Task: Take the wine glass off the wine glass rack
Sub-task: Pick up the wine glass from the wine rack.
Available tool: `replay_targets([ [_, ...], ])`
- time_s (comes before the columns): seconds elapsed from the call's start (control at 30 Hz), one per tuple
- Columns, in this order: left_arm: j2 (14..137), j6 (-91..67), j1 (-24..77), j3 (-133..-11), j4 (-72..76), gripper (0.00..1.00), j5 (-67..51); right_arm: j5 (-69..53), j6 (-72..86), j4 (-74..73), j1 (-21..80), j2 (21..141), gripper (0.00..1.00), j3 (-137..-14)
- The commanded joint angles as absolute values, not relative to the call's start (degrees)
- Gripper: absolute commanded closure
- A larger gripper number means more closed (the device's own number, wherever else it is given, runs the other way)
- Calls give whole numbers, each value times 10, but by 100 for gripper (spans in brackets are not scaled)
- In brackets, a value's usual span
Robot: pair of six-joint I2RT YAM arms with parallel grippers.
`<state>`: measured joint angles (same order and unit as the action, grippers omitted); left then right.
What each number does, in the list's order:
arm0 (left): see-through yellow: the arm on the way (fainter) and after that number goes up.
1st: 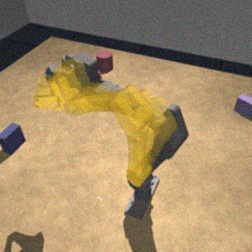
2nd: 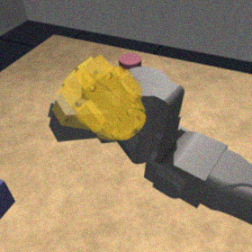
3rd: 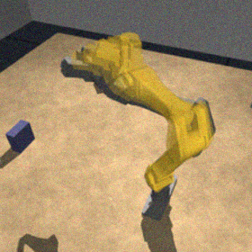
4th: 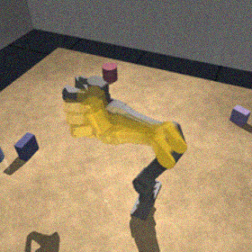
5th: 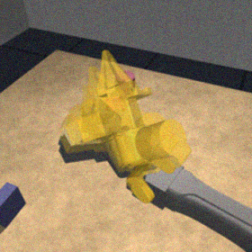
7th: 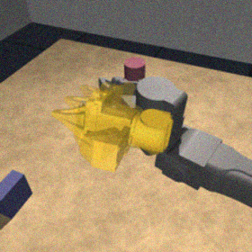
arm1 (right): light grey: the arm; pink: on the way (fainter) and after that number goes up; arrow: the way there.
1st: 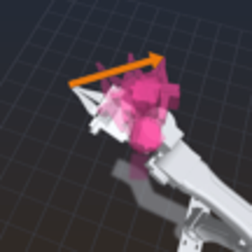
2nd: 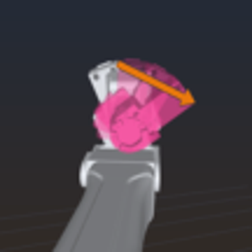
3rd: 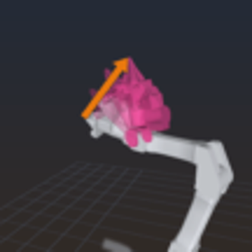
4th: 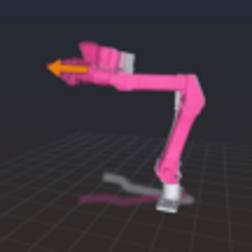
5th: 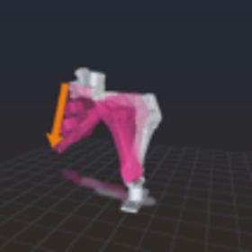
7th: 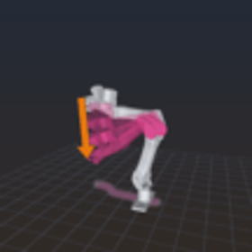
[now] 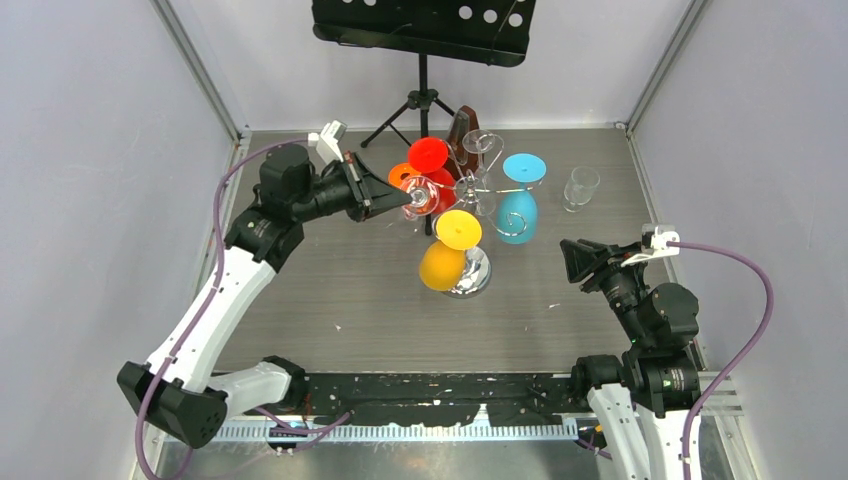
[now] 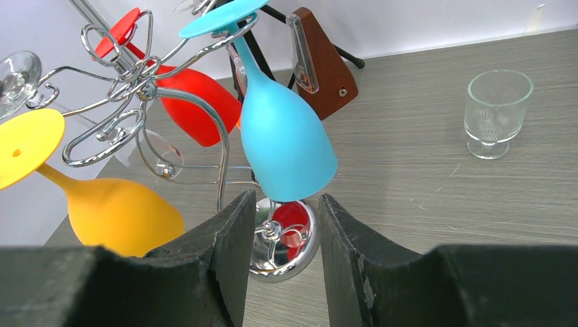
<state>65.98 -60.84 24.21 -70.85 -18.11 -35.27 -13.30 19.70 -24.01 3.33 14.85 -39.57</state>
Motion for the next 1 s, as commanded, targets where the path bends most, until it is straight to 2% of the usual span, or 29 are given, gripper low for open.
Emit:
replay_targets([
  [0.0, 621, -593, 237, -748, -170, 100, -371, -132, 204, -216, 36, 142, 55, -404],
  [0.43, 620, -587, 206, -758, -178, 100, -377, -133, 208, -218, 37, 138, 55, -408],
  [0.97, 700, -570, 199, -827, -180, 100, -405, -134, 210, -215, 37, 134, 55, -401],
])
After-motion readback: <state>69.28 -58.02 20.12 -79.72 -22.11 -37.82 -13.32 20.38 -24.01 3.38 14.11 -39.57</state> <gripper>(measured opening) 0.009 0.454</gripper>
